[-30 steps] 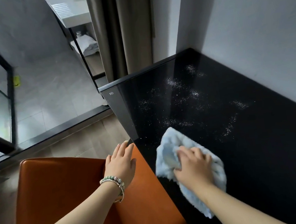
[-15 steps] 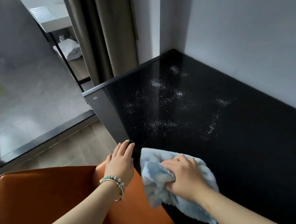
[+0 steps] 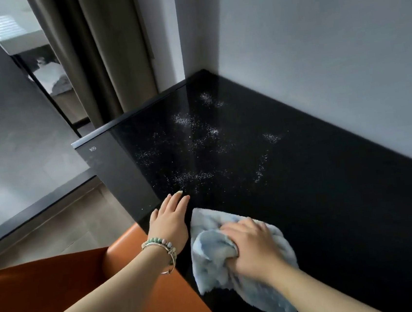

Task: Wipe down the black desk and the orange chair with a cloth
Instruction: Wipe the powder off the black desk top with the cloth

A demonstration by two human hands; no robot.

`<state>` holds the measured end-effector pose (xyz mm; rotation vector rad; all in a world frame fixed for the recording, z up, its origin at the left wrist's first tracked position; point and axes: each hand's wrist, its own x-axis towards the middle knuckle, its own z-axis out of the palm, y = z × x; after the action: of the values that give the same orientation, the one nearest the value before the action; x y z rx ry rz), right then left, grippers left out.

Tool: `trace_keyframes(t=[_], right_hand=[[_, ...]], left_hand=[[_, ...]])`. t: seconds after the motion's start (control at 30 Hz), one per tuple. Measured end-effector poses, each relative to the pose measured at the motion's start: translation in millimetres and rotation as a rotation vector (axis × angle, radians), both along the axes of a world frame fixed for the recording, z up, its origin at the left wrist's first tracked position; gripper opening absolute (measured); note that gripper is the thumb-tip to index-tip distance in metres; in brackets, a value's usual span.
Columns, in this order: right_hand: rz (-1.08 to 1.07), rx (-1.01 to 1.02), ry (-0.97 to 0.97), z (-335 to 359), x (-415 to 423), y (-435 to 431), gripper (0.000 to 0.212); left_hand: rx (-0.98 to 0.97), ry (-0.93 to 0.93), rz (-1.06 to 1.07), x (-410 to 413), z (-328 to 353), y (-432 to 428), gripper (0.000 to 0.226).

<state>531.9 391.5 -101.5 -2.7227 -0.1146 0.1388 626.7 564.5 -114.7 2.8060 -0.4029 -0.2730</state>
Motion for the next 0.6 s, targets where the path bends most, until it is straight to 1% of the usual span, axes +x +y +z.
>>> trace_keyframes(t=[0.03, 0.07, 0.13, 0.17, 0.23, 0.27, 0.3, 0.37, 0.47, 0.5, 0.53, 0.6], right_hand=[[-0.013, 0.052, -0.041, 5.2, 1.9, -3.0, 0.026], [-0.080, 0.071, -0.109, 10.0, 4.9, -11.3, 0.025], [-0.287, 0.017, -0.225, 17.0, 11.2, -40.7, 0.025], [-0.386, -0.036, -0.202, 19.4, 13.0, -58.8, 0.028], [-0.537, -0.189, 0.035, 19.8, 12.1, -89.3, 0.049], [-0.567, -0.251, 0.144, 16.0, 9.5, -95.7, 0.059], [-0.581, -0.278, 0.192, 10.8, 5.6, -95.6, 0.065], [-0.520, -0.290, 0.170, -1.3, -5.7, -79.1, 0.067], [-0.236, -0.276, 0.078, -14.6, -17.4, -52.9, 0.067], [-0.194, -0.281, 0.069, -14.6, -16.0, -51.8, 0.066], [-0.209, -0.288, 0.066, -12.5, -12.4, -55.5, 0.063], [-0.344, -0.304, 0.062, -10.7, -5.0, -71.4, 0.057]], left_hand=[[-0.002, -0.006, -0.004, 1.9, 0.0, -3.5, 0.064], [-0.002, -0.014, -0.011, 3.8, -0.2, -6.7, 0.063], [0.000, -0.020, -0.038, 6.0, -0.3, -12.3, 0.062], [0.003, -0.016, -0.054, 6.3, -0.3, -14.9, 0.061], [0.012, 0.001, -0.080, 5.9, -1.5, -19.5, 0.058], [0.017, 0.011, -0.089, 5.2, -2.7, -21.4, 0.057], [0.024, 0.020, -0.099, 4.1, -4.0, -23.7, 0.057], [0.037, 0.026, -0.121, 2.1, -7.4, -30.5, 0.058], [0.032, 0.036, -0.150, 2.3, -10.0, -40.5, 0.060], [0.031, 0.039, -0.157, 3.2, -10.3, -43.4, 0.061], [0.034, 0.039, -0.165, 4.3, -10.3, -45.7, 0.062], [0.044, 0.032, -0.182, 6.8, -9.5, -49.3, 0.063]])
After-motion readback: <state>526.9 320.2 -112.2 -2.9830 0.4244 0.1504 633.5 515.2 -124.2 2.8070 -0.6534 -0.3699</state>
